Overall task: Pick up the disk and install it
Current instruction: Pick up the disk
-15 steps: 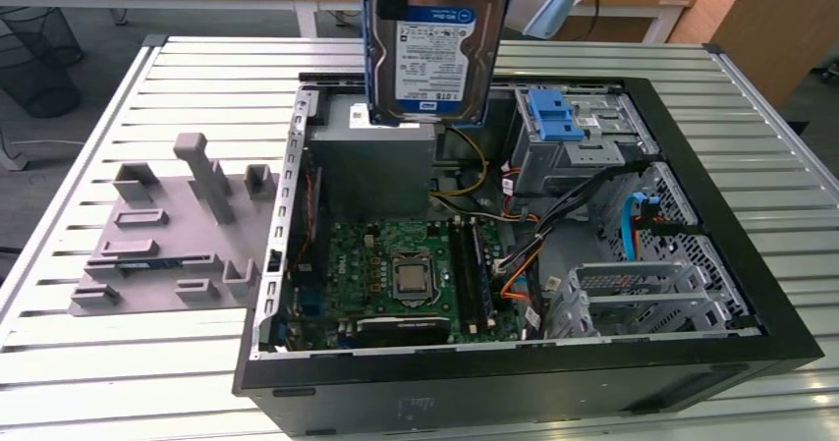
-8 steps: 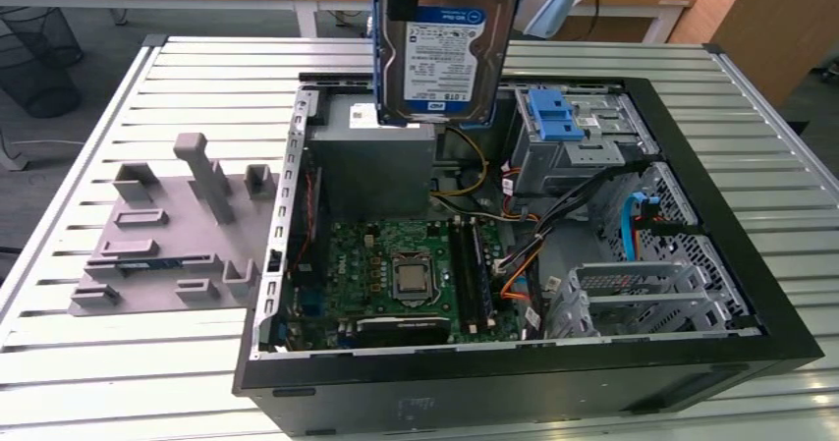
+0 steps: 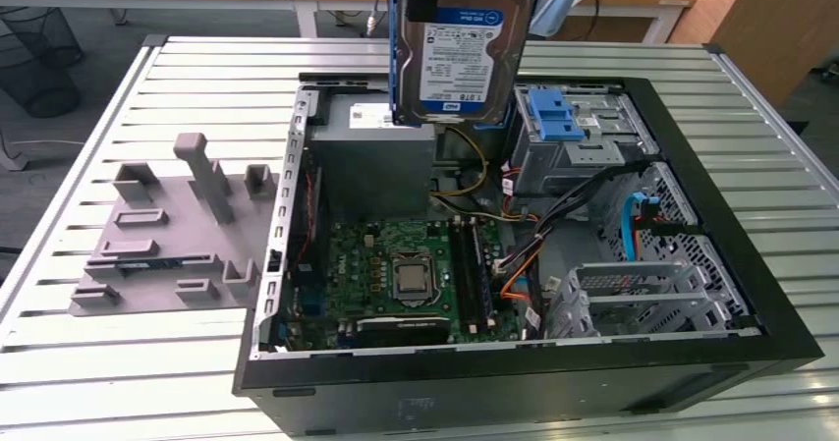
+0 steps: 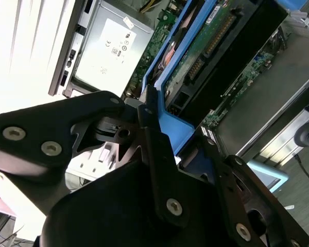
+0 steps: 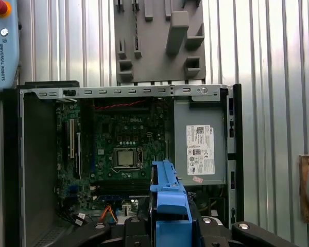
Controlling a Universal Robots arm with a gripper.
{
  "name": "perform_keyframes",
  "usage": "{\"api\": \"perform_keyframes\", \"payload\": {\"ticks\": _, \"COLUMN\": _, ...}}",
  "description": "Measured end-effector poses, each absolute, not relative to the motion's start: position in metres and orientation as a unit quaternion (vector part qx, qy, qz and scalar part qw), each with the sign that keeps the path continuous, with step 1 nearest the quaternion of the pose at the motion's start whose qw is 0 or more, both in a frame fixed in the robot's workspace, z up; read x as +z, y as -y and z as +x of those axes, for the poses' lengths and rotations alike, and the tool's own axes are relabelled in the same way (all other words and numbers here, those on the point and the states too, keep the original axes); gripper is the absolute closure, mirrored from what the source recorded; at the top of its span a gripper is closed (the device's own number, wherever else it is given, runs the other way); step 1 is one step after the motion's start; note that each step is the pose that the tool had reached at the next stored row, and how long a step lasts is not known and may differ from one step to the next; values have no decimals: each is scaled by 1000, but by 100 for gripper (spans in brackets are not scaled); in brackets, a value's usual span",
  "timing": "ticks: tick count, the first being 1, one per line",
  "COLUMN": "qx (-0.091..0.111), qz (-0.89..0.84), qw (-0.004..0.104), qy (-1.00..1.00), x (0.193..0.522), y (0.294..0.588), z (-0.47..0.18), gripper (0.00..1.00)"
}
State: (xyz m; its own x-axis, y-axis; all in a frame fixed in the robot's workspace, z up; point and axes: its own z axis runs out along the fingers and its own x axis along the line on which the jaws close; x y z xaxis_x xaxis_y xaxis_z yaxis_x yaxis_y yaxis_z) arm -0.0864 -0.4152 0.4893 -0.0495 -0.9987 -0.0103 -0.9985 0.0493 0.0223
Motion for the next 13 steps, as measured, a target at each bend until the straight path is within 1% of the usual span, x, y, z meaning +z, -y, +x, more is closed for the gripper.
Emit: {"api": "perform_keyframes", "payload": {"ticks": 13, "qx": -12, "qz": 689, "qw": 4, "qy": 724, "x": 489, "y": 417, "z": -82, "gripper": 64}}
